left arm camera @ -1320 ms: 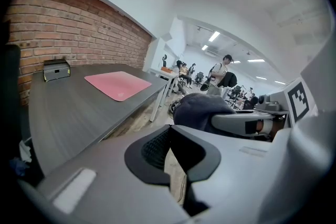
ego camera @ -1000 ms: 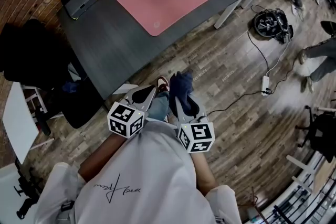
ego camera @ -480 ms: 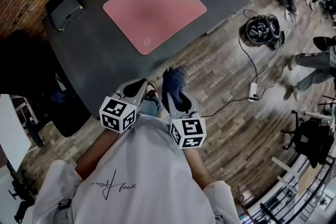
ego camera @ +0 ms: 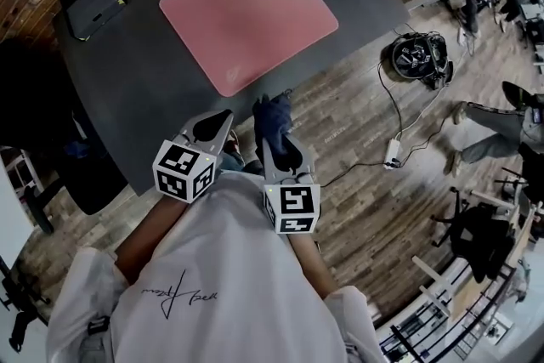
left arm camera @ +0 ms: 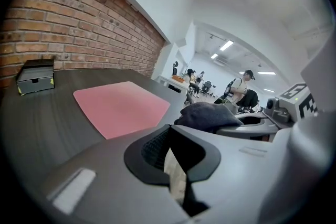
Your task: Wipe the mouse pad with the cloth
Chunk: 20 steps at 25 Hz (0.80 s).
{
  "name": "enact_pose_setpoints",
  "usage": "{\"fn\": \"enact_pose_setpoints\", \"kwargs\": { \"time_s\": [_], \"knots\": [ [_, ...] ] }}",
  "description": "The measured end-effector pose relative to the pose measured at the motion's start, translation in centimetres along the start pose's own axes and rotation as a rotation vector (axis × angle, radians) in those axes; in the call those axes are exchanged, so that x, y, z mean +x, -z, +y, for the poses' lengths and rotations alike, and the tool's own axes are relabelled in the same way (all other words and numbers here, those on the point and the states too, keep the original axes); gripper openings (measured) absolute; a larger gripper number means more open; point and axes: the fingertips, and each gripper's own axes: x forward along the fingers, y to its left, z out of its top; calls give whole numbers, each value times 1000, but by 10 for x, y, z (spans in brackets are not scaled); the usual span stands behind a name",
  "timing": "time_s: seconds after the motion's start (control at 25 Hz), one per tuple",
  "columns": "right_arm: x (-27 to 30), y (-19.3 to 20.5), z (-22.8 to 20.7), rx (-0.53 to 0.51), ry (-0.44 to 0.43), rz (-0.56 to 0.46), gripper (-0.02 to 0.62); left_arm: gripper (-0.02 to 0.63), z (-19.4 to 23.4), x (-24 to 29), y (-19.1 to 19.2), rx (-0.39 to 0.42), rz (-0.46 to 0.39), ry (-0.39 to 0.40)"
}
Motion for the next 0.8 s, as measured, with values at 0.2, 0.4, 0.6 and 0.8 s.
{"fn": "enact_pose_setpoints", "kwargs": {
  "time_s": [0.2, 0.4, 0.6, 0.8],
  "knots": [
    [12, -6, 2, -3, -26, 28, 92, 12, 13, 3, 8, -44, 25, 0],
    [24, -8, 2, -25, -66, 54, 92, 12, 25, 5, 5, -100, 5, -24],
    [37, -23, -8, -53, -105, 53, 92, 12, 34, 11, -8, -123, -24, -65],
    [55, -43, -21, -83, -182, 57, 92, 11, 41, 22, -23, -146, -42, -126]
  ]
}}
